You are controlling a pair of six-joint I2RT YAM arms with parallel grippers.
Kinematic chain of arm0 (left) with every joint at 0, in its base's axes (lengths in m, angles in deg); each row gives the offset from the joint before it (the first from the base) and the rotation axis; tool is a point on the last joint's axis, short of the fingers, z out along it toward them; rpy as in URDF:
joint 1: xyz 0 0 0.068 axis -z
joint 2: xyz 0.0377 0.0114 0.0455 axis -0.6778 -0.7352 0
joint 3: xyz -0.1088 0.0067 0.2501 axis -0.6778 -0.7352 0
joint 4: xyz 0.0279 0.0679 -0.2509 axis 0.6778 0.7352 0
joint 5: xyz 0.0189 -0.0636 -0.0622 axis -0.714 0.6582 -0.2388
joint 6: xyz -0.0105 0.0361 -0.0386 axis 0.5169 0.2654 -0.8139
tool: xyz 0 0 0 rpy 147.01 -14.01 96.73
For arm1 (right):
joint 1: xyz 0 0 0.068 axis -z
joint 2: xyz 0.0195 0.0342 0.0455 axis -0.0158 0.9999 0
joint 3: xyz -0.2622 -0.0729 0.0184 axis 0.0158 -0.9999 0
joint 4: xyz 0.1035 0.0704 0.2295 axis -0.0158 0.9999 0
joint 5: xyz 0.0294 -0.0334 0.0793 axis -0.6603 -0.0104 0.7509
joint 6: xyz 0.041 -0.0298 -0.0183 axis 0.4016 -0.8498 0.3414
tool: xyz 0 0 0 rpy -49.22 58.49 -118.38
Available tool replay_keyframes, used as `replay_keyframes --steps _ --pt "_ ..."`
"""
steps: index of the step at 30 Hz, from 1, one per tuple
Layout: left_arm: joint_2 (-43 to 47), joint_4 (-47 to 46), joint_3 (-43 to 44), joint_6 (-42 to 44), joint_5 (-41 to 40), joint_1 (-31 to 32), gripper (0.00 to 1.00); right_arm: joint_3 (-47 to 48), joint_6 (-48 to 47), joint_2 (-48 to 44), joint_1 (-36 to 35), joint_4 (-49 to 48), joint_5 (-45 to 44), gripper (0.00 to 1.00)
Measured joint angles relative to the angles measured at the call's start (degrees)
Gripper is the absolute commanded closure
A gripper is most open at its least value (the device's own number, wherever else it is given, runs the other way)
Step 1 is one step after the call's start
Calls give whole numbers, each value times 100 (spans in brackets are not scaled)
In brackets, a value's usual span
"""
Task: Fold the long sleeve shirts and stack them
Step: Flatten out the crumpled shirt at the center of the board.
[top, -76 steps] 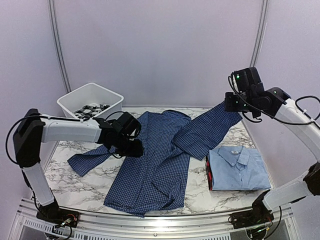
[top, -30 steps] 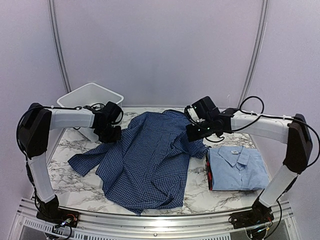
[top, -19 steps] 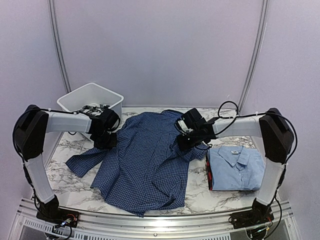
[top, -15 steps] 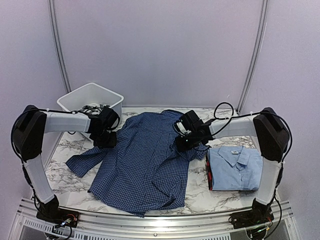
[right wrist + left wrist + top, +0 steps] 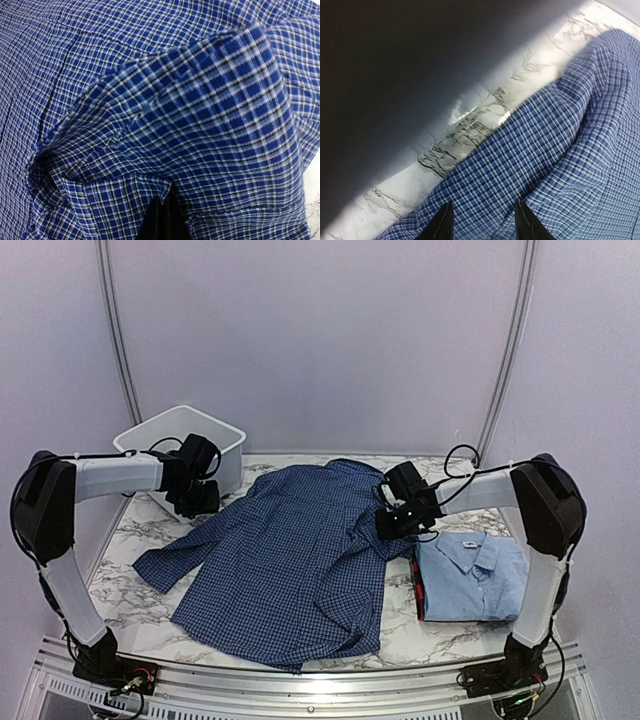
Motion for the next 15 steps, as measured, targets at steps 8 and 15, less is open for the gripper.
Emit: replay_keyframes --steps 8,15 --pt "348 -282 -461 -72 219 -632 59 -61 26 0 0 -120 28 100" --pt "981 -282 -1054 -267 490 -1351 59 -74 26 0 0 -162 103 100"
